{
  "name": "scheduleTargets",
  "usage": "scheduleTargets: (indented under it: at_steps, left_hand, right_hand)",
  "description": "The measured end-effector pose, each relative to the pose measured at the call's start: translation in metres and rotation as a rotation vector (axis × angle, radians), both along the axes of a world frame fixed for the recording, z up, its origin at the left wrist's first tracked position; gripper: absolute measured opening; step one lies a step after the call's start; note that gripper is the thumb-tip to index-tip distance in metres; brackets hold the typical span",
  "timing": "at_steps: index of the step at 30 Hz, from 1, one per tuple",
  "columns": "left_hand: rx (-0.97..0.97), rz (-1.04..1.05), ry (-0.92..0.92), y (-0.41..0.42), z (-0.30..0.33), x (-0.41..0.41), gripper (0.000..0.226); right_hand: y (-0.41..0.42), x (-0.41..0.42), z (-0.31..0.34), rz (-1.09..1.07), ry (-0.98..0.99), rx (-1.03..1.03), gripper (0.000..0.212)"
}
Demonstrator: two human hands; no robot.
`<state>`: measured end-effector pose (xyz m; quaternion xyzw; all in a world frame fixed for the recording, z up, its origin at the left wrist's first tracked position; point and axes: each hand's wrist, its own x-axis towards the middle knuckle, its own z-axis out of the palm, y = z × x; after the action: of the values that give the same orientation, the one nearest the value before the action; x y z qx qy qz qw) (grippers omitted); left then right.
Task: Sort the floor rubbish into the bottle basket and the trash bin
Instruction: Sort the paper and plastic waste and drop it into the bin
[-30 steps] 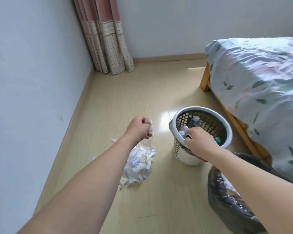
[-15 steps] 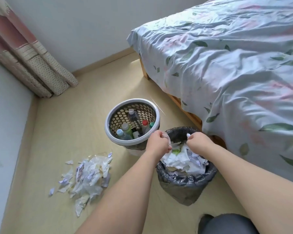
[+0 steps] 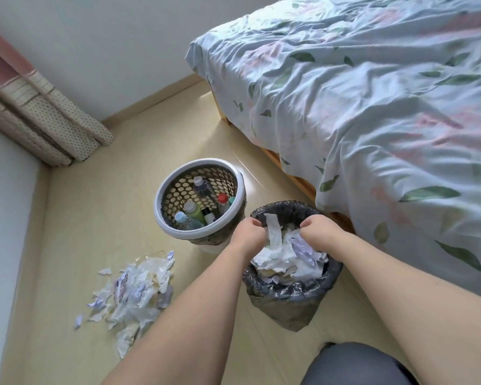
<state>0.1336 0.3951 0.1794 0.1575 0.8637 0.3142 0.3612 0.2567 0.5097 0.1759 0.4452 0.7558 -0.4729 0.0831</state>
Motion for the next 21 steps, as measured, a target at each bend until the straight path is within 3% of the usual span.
scheduleTargets:
  at_steps: [6,13,21]
  left_hand:
    - [0.004,-0.007,0.079,-0.055,0.048,-0.026,0.021]
    - [0.086,0.092,0.168,-0.171,0.097,-0.091,0.018]
    - [0.006,0.305,0.219,-0.371,0.069,-0.194,0.020]
  right_hand:
    - [-0.049,-0.033,0.057,0.112,0.059,0.082,0.017]
    - [-0.158,-0.104,0.103,0.298,0.092,0.164,0.027]
    - [-0.309,-0.221,0.104,0.568,0.075,0.245,0.047]
